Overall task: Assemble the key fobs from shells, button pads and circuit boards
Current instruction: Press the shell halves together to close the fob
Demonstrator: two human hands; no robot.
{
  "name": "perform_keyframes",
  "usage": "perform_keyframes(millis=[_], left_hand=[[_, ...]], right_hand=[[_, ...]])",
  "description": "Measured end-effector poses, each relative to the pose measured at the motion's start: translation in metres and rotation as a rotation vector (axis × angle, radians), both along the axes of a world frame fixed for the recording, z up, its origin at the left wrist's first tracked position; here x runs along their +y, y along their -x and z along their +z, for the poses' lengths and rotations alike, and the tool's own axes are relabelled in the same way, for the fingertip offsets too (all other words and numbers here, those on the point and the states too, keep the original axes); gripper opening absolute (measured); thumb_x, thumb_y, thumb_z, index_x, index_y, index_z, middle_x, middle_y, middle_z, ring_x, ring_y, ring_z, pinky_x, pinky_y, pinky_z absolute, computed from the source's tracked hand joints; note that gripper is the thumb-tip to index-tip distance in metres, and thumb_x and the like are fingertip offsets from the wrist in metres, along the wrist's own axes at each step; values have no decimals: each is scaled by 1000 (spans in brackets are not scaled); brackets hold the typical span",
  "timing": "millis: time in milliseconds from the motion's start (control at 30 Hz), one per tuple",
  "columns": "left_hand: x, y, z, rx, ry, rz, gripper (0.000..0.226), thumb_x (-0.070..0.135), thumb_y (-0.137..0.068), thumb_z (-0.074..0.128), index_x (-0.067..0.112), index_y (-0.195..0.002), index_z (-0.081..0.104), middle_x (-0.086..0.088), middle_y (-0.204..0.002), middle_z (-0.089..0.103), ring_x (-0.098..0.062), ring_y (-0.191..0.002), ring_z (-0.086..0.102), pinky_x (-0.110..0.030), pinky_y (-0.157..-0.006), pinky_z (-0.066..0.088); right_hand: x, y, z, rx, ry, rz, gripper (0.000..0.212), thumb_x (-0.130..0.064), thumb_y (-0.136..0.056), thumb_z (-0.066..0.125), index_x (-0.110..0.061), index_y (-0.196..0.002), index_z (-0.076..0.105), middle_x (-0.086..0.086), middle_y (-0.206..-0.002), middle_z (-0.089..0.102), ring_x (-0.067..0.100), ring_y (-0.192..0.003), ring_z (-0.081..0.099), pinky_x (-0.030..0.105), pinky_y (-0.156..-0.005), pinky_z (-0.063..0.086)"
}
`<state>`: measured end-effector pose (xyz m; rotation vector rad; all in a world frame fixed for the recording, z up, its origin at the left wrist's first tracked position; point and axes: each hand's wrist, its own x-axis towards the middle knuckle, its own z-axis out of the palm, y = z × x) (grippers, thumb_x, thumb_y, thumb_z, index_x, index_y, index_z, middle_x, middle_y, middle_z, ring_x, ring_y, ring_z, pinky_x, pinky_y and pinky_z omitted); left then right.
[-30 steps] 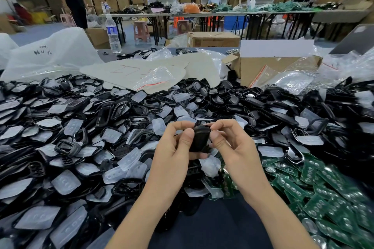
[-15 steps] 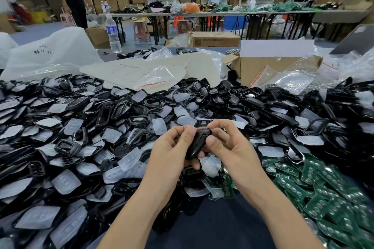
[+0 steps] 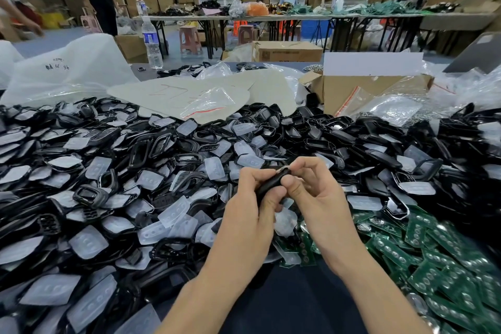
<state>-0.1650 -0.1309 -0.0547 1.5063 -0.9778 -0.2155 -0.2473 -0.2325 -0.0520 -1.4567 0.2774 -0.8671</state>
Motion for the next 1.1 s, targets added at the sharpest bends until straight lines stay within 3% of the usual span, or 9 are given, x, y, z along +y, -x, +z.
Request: perform_keyframes(millis=[67, 200, 333, 500, 600, 767, 900, 1100], left_hand=[[0, -3, 1, -18, 27, 56, 25, 26, -98, 63, 50, -101, 54, 24, -91, 70, 0, -80, 68, -8, -69, 46], [1, -7, 2, -83, 9, 123, 23, 23, -95, 67, 44, -100, 62, 23, -98, 70, 3, -93, 66, -7, -77, 44], [4, -14, -1, -420, -39, 263, 20, 20, -93, 67, 26, -112, 69, 18, -108, 58, -8, -107, 56, -19, -87, 46], [4, -17, -2, -588, -19, 326, 20, 17, -92, 64, 14, -111, 71, 7, -101, 56, -19, -94, 59, -39, -70, 55], [3, -19, -3, -660, -31, 347, 20, 18, -92, 61, 12, -109, 71, 3, -98, 57, -19, -91, 58, -40, -64, 55], [3, -22, -4, -680, -84, 337, 19, 19, -91, 65, 12, -108, 71, 2, -95, 57, -19, -90, 56, -39, -64, 54], [3, -23, -6, -695, -184, 307, 19, 13, -87, 75, 13, -107, 72, 2, -89, 58, -20, -83, 58, -39, -66, 54], [1, -26, -8, -603, -243, 279, 16, 11, -86, 76, 16, -101, 74, 4, -88, 62, -20, -87, 60, -38, -71, 54]], right_hand=[[0, -1, 0, 4, 29, -42, 8, -30, -86, 68, -36, -89, 63, -9, -93, 71, 5, -89, 65, 17, -78, 51], [2, 0, -2, 53, 159, -139, 36, -7, -95, 66, -41, -85, 62, -10, -101, 72, 5, -96, 66, 20, -83, 52], [6, 1, -2, 96, 374, -277, 34, -6, -94, 67, -39, -88, 61, -17, -103, 68, 7, -101, 66, 15, -82, 50], [10, -1, -5, 106, 628, -418, 22, -4, -91, 67, -25, -93, 62, -18, -103, 55, -2, -95, 62, 8, -78, 46], [9, 1, -8, 137, 680, -437, 17, 2, -90, 69, -14, -92, 64, -17, -98, 54, -8, -93, 60, 3, -77, 43], [9, 0, -10, 205, 714, -467, 16, 2, -90, 69, -13, -92, 65, -15, -91, 57, -3, -90, 62, 2, -71, 41], [8, -3, -14, 274, 696, -475, 17, -1, -91, 69, -16, -92, 64, -10, -91, 61, 5, -89, 61, 4, -69, 42], [5, -8, -21, 325, 690, -452, 14, -1, -91, 69, -14, -91, 65, -7, -91, 62, 15, -80, 68, 33, -67, 53]])
